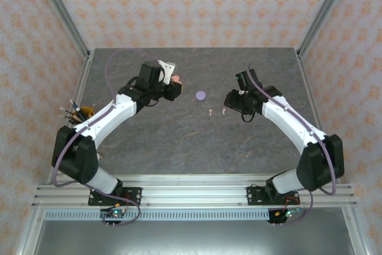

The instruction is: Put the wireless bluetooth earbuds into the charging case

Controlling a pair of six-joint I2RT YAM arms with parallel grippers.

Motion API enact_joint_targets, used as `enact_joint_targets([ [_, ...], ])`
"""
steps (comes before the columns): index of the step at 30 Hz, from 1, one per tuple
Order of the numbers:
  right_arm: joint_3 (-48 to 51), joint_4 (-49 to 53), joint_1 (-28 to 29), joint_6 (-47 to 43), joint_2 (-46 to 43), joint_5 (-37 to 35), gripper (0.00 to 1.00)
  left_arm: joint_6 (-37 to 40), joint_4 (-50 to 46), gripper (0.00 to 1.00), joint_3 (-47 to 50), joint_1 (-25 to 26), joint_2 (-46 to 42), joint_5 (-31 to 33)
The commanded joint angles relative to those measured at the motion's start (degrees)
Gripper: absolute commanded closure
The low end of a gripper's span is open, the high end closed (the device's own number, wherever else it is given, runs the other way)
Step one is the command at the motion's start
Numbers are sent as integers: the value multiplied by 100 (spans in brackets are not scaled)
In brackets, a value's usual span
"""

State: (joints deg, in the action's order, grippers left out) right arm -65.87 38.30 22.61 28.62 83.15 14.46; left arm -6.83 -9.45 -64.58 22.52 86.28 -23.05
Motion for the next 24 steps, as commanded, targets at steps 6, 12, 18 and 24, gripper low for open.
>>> enact_joint_targets([
  [6, -785, 356, 490, 407, 1310, -225, 55, 105, 4121, 100, 1797, 50, -495, -216],
  [12, -1422, 586, 735, 571, 2144, -477, 56, 627, 5349, 100, 2322, 46, -573, -737],
  [18, -1738, 744, 806, 595, 2624, -645, 57, 513, 6186, 100, 2430, 83, -369, -1091],
  [24, -2012, 801, 806, 496, 2947, -642, 57, 621, 6238, 100, 2423, 239, -318, -1158],
])
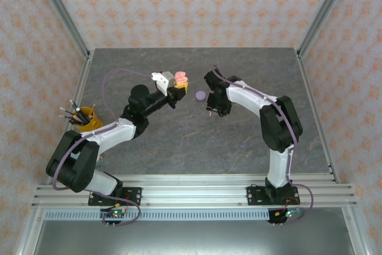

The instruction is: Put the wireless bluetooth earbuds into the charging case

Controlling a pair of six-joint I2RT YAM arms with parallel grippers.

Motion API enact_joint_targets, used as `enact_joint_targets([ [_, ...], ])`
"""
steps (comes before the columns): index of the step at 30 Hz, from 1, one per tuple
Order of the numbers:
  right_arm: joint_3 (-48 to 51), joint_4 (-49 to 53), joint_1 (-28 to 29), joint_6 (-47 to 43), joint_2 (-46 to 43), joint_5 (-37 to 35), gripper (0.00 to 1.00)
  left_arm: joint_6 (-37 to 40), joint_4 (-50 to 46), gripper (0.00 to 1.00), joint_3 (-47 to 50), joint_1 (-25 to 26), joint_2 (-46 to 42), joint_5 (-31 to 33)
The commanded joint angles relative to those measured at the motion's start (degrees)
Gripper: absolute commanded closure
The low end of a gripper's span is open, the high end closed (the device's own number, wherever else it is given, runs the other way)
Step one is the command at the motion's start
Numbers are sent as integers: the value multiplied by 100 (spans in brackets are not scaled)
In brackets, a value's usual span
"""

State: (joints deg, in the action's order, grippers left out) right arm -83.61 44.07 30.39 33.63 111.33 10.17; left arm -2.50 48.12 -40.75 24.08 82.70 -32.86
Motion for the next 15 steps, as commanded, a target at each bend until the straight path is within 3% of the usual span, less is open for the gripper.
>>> enact_joint_targets([
  [1, -290, 233, 28, -18, 188, -201, 57, 223, 467, 100, 45, 105, 37, -177],
  [15, -973, 400, 37, -264, 916, -170, 57, 406, 216, 100, 111, 123, -331, -133],
])
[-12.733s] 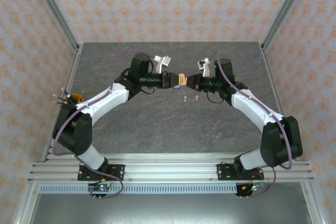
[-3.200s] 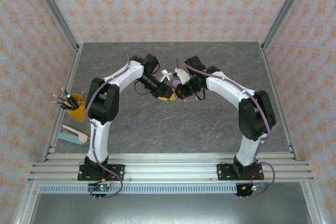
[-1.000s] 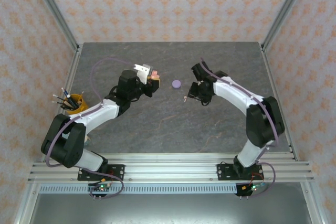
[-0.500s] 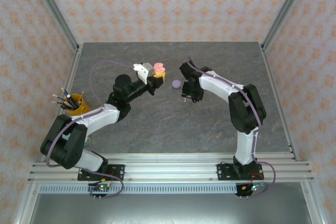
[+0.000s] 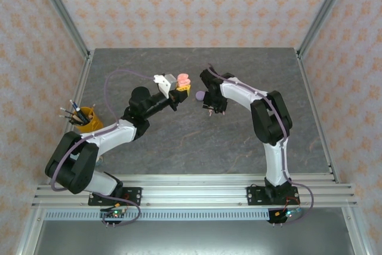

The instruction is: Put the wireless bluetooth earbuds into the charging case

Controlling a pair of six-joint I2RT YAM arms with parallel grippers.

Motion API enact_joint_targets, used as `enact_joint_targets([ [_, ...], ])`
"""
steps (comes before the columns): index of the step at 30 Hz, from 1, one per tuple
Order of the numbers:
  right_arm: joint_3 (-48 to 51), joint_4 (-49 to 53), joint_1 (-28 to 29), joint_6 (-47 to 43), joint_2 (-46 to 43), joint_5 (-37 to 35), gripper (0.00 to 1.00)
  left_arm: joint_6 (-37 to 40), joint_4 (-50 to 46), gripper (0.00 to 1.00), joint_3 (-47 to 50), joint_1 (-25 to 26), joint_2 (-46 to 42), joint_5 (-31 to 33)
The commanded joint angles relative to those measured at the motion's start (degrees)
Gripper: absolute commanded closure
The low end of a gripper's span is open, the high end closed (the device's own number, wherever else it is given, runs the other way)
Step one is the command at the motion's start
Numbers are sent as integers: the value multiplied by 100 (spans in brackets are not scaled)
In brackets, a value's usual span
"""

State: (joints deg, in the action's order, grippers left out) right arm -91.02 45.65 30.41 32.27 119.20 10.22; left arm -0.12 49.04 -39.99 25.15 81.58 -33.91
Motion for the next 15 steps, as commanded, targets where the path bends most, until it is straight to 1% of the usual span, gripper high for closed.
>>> enact_joint_targets([
  [1, -280, 275, 39, -147, 172, -195, 57, 169, 119, 100, 35, 17, -232, -21],
  [12, -399, 344, 35, -210, 459, -156, 59, 179, 62, 100, 70, 17, -305, 33],
  [15, -423, 349, 46, -234, 506, -138, 61, 179, 45, 100, 62, 17, -309, 42],
])
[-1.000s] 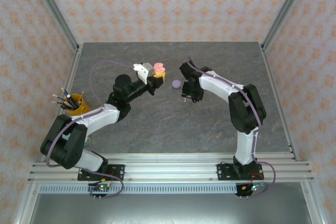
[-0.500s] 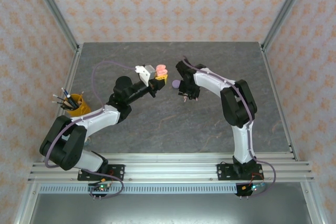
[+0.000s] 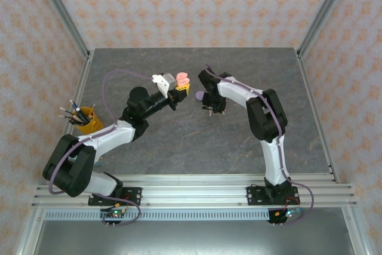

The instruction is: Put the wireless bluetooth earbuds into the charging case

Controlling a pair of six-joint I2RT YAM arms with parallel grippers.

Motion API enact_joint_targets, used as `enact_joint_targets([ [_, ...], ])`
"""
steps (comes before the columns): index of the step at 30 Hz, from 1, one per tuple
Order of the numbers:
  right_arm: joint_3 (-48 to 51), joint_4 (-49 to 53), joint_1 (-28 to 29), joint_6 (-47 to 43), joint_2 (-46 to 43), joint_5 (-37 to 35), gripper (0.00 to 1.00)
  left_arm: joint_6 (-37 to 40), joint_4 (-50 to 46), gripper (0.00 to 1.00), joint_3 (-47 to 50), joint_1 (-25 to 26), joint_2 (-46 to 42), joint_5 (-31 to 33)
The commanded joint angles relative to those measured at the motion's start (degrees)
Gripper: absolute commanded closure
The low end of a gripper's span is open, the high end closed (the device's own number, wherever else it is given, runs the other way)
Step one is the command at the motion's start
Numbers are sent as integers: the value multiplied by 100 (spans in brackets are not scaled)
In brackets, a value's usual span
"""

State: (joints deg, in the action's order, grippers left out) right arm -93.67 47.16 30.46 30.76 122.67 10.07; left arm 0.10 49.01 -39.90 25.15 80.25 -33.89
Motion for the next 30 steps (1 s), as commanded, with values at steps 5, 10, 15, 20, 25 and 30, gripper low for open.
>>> enact_joint_targets([
  [5, -178, 215, 91, -84, 171, -93, 62, 144, 37, 100, 44, 16, -163, 44],
  [10, -185, 224, 107, -92, 217, -120, 62, 136, 13, 100, 35, 17, -165, 50],
  [15, -255, 264, 102, -112, 322, -148, 64, 127, -50, 100, 26, 17, -205, 58],
  [20, -284, 278, 105, -133, 376, -160, 69, 122, -119, 100, 17, 16, -244, 40],
  [25, -207, 255, 102, -161, 324, -165, 76, 122, -177, 100, -8, 14, -281, 23],
  [30, -32, 128, 110, -136, 129, -145, 82, 87, -226, 100, -35, 17, -269, -4],
])
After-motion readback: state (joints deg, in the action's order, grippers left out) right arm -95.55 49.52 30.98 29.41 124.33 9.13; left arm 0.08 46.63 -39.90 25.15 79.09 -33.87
